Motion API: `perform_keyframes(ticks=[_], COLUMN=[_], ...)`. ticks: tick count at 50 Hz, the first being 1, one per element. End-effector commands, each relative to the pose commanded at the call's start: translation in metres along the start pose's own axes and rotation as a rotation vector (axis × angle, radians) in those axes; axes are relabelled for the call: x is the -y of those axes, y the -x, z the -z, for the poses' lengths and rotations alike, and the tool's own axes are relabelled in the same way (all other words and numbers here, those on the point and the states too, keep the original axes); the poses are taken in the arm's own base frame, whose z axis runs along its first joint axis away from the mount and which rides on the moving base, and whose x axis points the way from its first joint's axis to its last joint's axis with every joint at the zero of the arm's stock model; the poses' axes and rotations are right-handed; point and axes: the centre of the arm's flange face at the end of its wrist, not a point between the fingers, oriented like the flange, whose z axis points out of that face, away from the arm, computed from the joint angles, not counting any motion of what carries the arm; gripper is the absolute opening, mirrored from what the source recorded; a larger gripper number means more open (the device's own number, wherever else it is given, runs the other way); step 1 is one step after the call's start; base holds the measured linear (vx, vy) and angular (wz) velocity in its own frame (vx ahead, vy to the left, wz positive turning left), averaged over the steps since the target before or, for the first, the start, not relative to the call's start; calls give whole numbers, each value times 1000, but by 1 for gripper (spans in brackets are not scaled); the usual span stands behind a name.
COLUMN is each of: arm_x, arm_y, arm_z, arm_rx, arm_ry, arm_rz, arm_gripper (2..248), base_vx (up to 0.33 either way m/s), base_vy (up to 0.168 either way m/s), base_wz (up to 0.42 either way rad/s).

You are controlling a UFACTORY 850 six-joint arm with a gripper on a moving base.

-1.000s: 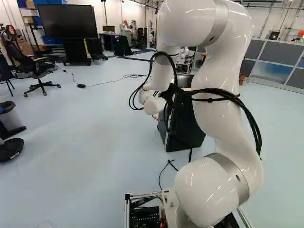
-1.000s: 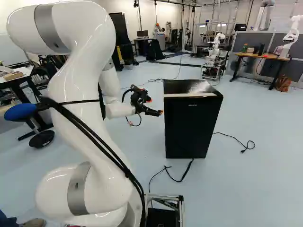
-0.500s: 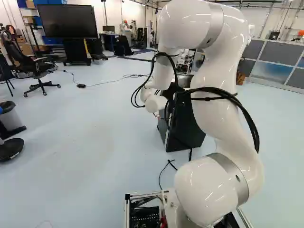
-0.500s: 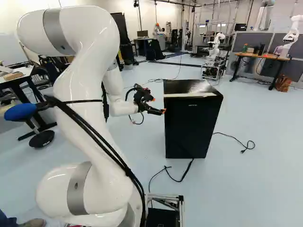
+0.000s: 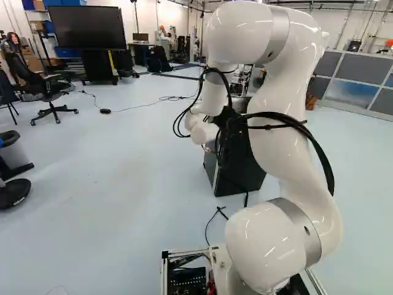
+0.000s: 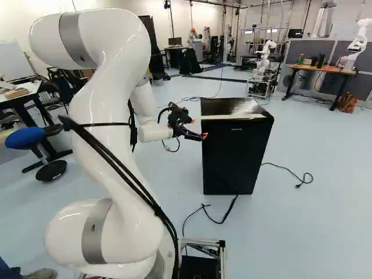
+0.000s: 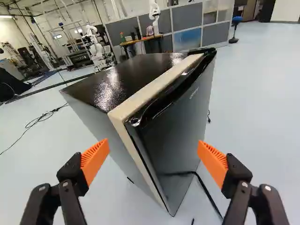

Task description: Grab a drink from the fridge

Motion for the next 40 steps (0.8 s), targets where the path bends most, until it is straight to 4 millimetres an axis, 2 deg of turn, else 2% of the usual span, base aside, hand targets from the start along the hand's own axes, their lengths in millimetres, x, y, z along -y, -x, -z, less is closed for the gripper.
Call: perform_keyframes(ticks=[18,40], arm_x=[3,-5], arm_y=[-3,-10], arm_z=[-15,-34], arm_rx=[-13,-25], arm_ry=[15,52], arm_rz=[-15,-33], arm_gripper=[247,247], base_vx=[0,0], base_vy=[0,0], base_wz=[0,0])
